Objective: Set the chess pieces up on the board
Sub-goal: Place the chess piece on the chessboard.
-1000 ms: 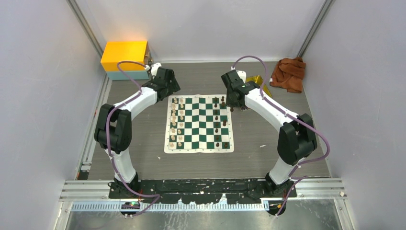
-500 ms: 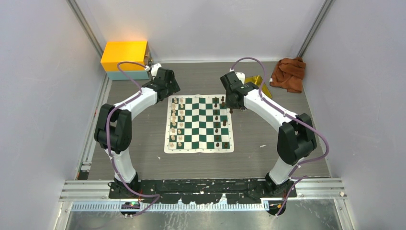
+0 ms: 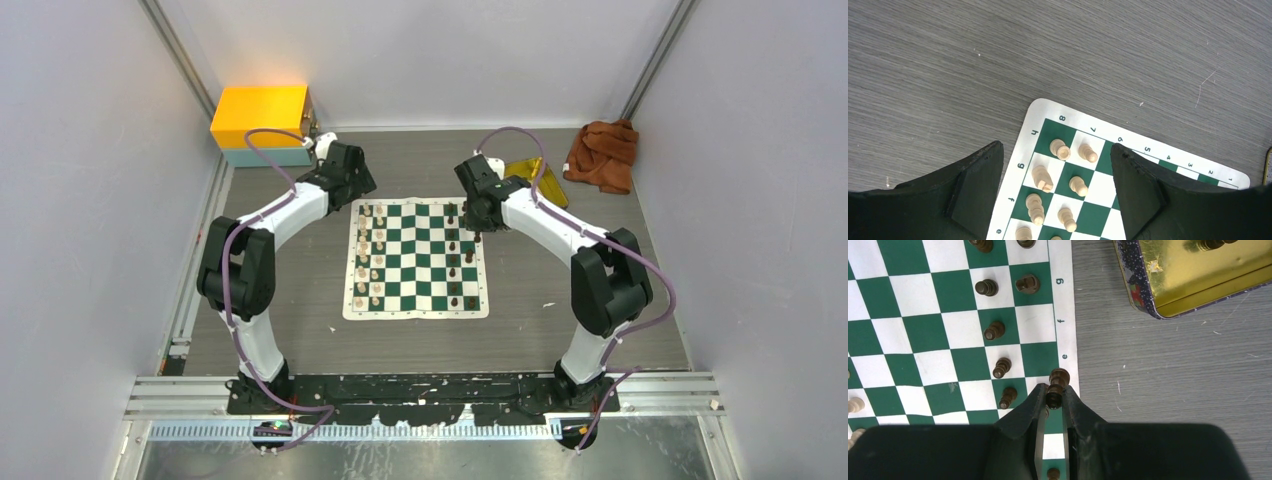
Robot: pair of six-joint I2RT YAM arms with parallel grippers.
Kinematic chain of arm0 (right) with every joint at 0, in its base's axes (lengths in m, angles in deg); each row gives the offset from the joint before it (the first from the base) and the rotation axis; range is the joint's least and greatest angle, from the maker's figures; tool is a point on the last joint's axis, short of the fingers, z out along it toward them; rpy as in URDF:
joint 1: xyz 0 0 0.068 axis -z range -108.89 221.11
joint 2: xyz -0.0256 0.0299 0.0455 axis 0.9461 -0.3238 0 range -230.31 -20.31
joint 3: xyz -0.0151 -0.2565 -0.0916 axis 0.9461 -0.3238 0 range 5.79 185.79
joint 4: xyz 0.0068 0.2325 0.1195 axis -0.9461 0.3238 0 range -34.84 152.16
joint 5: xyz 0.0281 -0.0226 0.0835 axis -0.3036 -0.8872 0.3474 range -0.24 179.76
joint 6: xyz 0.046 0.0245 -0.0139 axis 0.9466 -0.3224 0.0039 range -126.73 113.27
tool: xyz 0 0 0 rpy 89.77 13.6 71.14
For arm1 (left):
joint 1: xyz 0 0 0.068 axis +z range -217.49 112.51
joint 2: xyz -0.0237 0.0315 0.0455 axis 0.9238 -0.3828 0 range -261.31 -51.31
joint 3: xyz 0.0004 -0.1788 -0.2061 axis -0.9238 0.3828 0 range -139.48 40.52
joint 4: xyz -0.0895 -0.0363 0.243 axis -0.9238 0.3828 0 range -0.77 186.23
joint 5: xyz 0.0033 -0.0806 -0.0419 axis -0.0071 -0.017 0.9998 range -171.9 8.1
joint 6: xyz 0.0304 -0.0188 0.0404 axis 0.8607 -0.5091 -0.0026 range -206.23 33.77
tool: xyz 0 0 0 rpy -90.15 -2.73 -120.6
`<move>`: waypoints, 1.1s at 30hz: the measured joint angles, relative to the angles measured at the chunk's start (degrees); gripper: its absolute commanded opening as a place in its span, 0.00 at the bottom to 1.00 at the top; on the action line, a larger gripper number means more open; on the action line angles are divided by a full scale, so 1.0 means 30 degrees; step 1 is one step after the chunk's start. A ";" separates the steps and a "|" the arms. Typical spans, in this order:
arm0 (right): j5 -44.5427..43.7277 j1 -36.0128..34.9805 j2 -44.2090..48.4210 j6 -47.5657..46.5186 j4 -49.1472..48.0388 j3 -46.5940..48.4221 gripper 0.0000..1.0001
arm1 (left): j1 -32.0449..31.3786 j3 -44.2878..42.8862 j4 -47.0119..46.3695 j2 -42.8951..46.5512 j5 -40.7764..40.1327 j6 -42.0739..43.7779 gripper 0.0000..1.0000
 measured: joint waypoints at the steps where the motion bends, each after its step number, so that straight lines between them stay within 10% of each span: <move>1: 0.0073 -0.0015 -0.0066 0.0000 -0.0095 -0.0015 0.01 | 0.0000 0.0000 0.0000 0.0000 0.0000 0.0000 0.79; 33: 0.0962 -0.0277 -0.2025 0.0087 -0.1727 -0.0080 0.01 | 0.0000 0.0000 0.0000 0.0000 0.0007 0.0058 0.79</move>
